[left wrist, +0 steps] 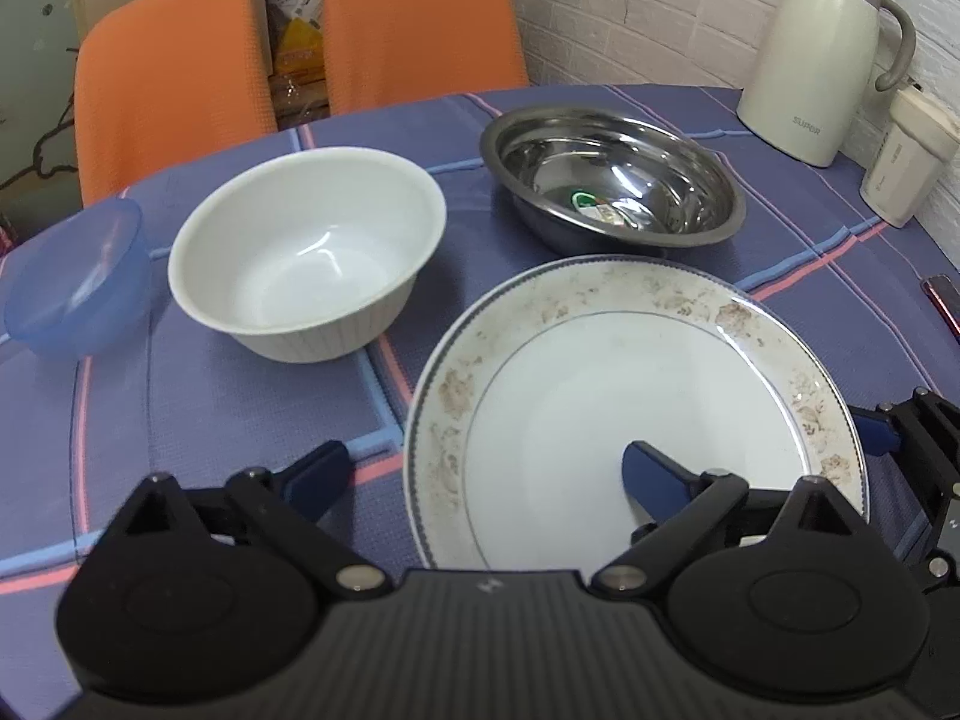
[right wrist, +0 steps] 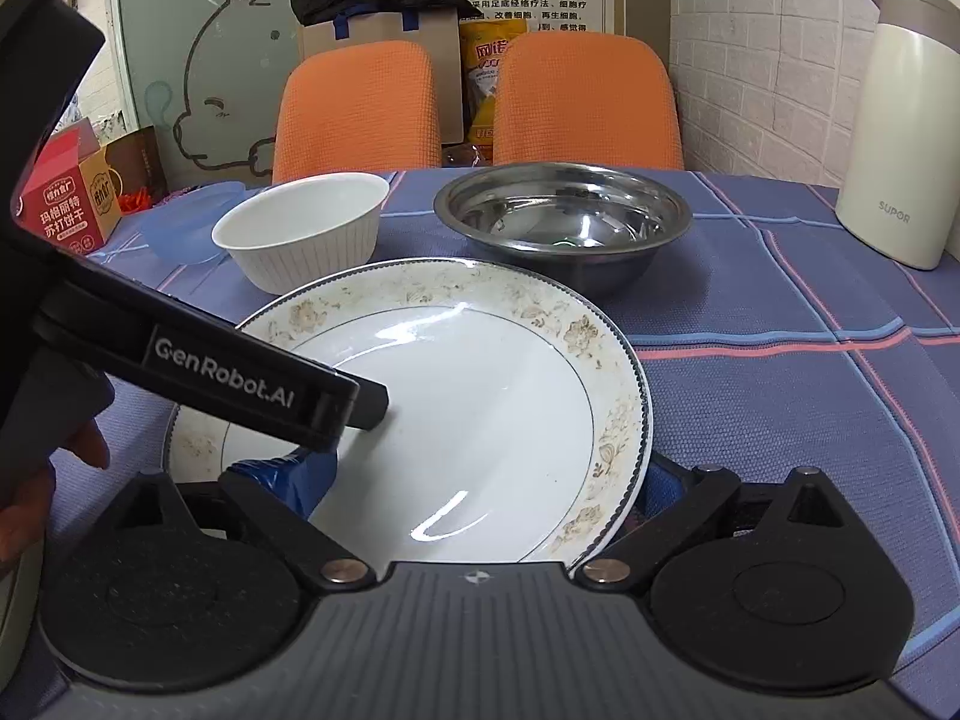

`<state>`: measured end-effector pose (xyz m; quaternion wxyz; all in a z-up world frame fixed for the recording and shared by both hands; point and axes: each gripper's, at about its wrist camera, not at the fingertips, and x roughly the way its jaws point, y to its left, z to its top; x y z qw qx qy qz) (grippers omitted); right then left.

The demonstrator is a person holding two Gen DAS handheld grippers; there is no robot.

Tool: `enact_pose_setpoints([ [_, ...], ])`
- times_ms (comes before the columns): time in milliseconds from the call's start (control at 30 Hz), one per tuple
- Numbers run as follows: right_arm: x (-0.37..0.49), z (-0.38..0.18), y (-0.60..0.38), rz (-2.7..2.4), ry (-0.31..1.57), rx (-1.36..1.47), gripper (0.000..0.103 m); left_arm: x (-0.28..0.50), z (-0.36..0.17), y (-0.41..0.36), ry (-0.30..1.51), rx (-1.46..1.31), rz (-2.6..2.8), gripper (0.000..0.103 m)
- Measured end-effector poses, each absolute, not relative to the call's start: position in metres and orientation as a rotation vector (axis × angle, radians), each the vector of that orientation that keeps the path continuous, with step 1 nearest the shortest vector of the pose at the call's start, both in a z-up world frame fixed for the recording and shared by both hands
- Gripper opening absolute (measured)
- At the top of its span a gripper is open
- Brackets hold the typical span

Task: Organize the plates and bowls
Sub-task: 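Move the left tool to the gold-rimmed plate and grasp its rim, then lower the gold-rimmed plate onto the plate stack and open the left tool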

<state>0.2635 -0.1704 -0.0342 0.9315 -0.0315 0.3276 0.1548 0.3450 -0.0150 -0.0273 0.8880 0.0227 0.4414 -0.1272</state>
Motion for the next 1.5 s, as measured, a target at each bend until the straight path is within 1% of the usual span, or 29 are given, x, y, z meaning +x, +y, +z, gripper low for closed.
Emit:
enact_pose_setpoints([
  [67,0.262,-0.032,-0.17,0.316,0.677,-0.052,0.086,0.342,-0.024,-0.022,0.919,0.047,-0.309,0.084],
  [100,0.261,-0.031,-0.169,0.322,0.68,-0.033,0.086,0.341,-0.022,-0.026,0.923,0.062,-0.294,0.085],
  [367,0.246,-0.024,-0.169,0.315,0.678,0.007,0.085,0.333,-0.019,-0.019,0.95,0.0,-0.295,0.084],
  [767,0.223,-0.002,-0.152,0.32,0.653,0.014,0.087,0.308,0.013,0.001,0.898,-0.024,-0.281,0.084],
  [967,0.214,0.012,-0.133,0.335,0.628,-0.003,0.087,0.292,0.027,0.023,0.885,-0.04,-0.257,0.084],
  [1133,0.194,0.025,-0.107,0.385,0.597,-0.026,0.087,0.258,0.04,0.058,0.867,-0.065,-0.213,0.084],
  [1267,0.167,0.024,-0.077,0.437,0.593,-0.051,0.087,0.219,0.042,0.091,0.863,-0.081,-0.148,0.084],
  [1500,0.134,0.003,-0.035,0.554,0.678,-0.044,0.087,0.162,0.028,0.141,0.866,-0.108,-0.032,0.084],
])
